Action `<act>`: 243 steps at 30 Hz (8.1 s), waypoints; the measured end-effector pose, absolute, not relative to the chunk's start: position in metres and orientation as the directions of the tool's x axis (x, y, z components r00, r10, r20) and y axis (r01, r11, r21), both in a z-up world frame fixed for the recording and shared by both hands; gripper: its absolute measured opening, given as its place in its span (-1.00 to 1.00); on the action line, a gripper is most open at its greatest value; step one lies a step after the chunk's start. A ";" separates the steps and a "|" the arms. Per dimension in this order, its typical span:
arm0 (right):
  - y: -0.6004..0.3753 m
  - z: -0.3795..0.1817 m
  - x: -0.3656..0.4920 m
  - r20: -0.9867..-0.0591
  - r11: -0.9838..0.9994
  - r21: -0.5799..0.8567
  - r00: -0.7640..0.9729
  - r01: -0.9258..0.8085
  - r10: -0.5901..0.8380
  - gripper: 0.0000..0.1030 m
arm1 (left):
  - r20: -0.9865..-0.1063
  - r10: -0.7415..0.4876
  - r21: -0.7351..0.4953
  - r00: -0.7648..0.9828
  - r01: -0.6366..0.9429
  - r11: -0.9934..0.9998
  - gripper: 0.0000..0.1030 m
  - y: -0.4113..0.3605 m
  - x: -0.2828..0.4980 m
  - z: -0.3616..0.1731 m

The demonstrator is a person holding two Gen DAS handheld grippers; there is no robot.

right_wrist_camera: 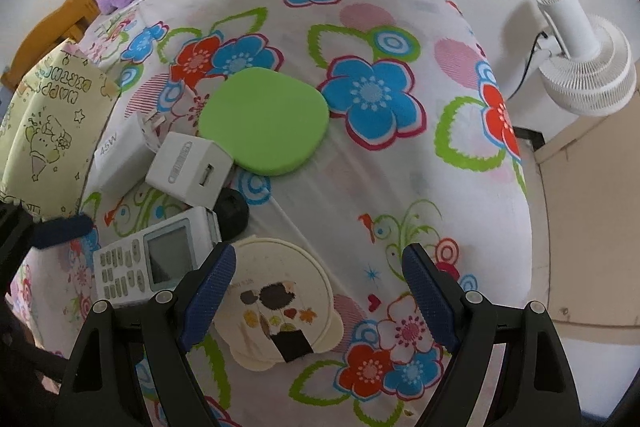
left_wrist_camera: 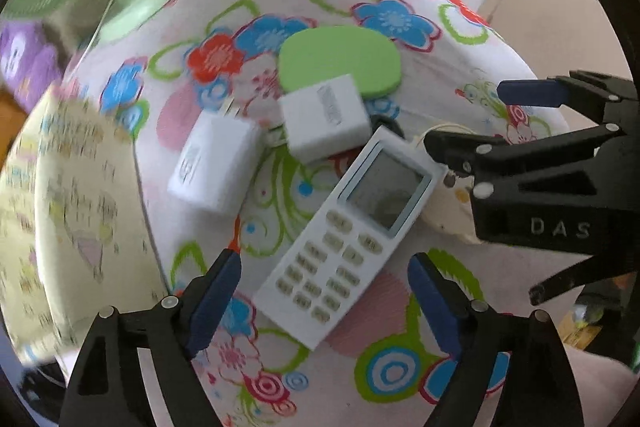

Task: Organize rigid objects
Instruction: 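Grasp white remote with left gripper while right gripper approaches round cookie tin, then lift the white remote with left gripper while right gripper grasps the white round tin, then carry the remote with left gripper while right gripper carries the tin to the yellow bin, then lower and release the remote with left gripper while right gripper releases the tin in bin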

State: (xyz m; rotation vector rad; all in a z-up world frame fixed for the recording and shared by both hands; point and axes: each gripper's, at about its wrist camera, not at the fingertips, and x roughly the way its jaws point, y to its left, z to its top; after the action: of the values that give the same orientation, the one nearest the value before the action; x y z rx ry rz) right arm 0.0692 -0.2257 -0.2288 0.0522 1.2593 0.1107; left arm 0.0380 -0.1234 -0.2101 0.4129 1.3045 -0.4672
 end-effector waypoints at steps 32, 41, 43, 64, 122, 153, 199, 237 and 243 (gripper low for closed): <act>-0.201 -0.242 0.057 -0.965 0.982 0.101 0.224 -0.161 0.136 0.85 | -0.984 -0.083 -0.010 0.155 0.418 0.908 -0.04 -0.108 0.015 -0.220; -0.207 -0.249 0.059 -0.962 0.974 0.141 0.209 -0.176 0.177 0.85 | -0.982 -0.065 -0.013 0.177 0.284 0.959 0.00 -0.100 -0.004 -0.226; -0.209 -0.249 0.058 -0.962 0.971 0.142 0.203 -0.192 0.180 0.85 | -0.983 -0.053 0.003 0.178 0.300 0.954 0.00 -0.102 -0.007 -0.225; -0.195 -0.248 0.037 -0.961 0.988 0.039 0.267 -0.147 0.078 0.49 | -0.989 -0.083 -0.018 0.126 0.445 0.895 0.35 -0.102 0.017 -0.226; -0.221 -0.118 0.026 -0.907 0.994 0.080 0.409 -0.074 0.103 0.49 | -0.937 -0.095 -0.026 0.336 0.203 0.979 -0.13 -0.092 0.026 -0.103; -0.160 -0.063 0.044 -0.859 0.996 0.082 0.504 -0.034 0.089 0.50 | -0.899 -0.122 -0.007 0.422 0.263 0.965 -0.13 -0.029 0.043 -0.055; -0.009 -0.082 0.106 -0.894 0.998 0.068 0.443 -0.013 0.066 0.50 | -0.916 -0.138 -0.023 0.376 0.293 0.956 -0.13 0.108 0.109 -0.096; 0.035 -0.129 0.150 -0.923 0.995 0.058 0.375 -0.086 0.086 0.88 | -0.956 -0.063 0.030 0.286 0.309 0.951 0.65 0.118 0.136 -0.146; 0.023 -0.127 0.141 -0.920 0.996 0.066 0.383 -0.063 0.085 0.88 | -0.952 -0.059 0.043 0.300 0.321 0.946 0.73 0.109 0.128 -0.140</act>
State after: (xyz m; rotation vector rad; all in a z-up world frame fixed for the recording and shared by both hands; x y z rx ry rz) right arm 0.1406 0.0226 -0.1265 0.0210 1.1741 0.0945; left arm 0.1280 0.1086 -0.1400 0.2429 1.2434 -0.2559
